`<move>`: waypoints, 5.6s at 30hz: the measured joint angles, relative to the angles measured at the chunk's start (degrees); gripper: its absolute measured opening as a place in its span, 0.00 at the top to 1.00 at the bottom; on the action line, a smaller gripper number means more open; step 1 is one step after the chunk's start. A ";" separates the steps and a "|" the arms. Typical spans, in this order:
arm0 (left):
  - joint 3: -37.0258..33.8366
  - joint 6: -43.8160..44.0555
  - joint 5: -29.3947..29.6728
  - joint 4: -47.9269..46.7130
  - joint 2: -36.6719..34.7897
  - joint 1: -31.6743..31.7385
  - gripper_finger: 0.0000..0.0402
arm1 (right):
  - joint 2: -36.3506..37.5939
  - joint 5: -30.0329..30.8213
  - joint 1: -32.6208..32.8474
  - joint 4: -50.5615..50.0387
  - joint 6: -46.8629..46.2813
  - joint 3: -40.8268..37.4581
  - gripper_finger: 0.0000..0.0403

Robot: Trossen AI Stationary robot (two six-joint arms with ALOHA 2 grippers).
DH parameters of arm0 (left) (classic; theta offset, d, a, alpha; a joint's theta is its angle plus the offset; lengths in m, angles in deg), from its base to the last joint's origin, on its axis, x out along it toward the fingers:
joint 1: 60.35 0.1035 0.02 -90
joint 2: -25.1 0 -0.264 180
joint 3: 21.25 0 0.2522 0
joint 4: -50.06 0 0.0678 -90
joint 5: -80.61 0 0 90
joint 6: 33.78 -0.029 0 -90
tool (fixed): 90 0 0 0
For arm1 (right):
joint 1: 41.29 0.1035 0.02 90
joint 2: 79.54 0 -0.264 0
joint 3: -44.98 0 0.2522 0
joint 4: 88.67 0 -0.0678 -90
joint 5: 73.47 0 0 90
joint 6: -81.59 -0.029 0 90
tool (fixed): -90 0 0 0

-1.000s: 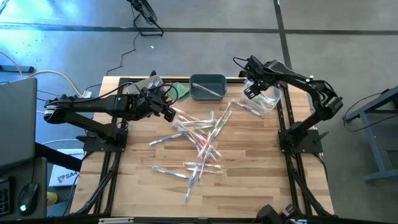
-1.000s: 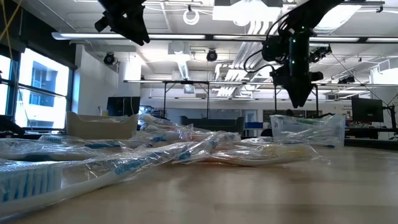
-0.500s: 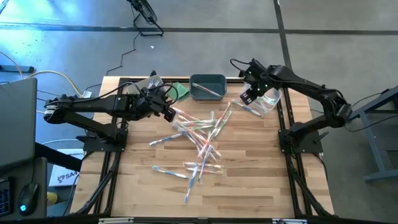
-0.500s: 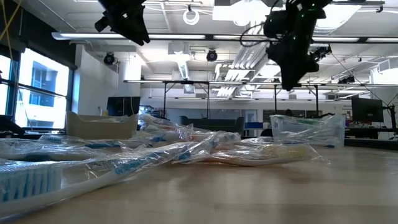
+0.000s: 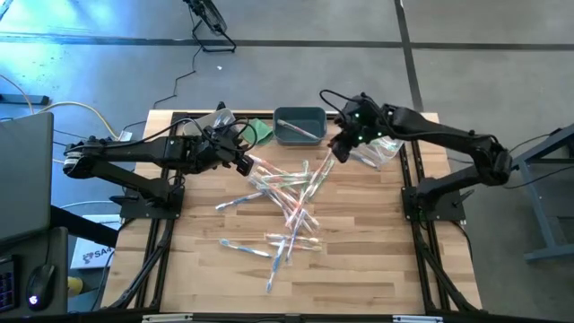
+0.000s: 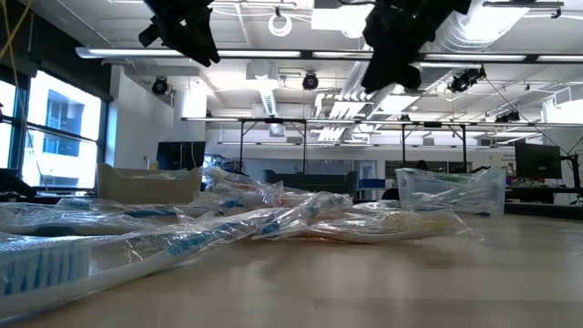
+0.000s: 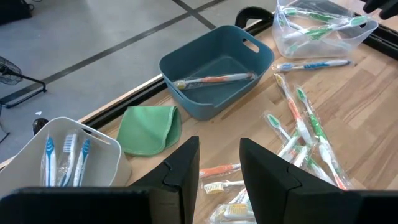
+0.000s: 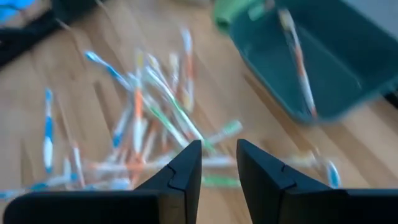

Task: Pick & Place Toothbrushes
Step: Put the orange toothbrush into the blue bin

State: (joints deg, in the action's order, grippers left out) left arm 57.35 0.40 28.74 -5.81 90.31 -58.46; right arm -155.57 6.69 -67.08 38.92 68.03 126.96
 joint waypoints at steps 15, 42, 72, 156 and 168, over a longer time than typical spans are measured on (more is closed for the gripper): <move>0.00 0.00 -0.22 -0.02 0.00 -0.02 0.72 | -0.02 2.29 7.78 8.91 2.91 0.00 0.77; 0.00 0.07 -4.23 -0.05 0.02 -3.85 0.72 | -0.04 5.41 14.38 8.46 4.83 0.00 0.77; 0.02 20.33 -4.26 -22.34 7.38 -19.54 0.72 | -0.07 5.43 15.42 8.92 4.35 0.00 0.77; 0.04 -60.96 -19.28 -1.10 26.14 1.88 0.47 | 20.31 15.92 15.26 4.63 4.72 -14.88 0.77; 0.02 -56.19 -15.04 -0.72 31.39 1.90 0.47 | 20.31 15.90 15.29 4.52 4.68 -14.88 0.77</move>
State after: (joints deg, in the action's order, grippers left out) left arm 57.37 -55.80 13.71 -6.53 121.70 -56.56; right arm -135.27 22.60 -51.79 43.44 72.71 112.08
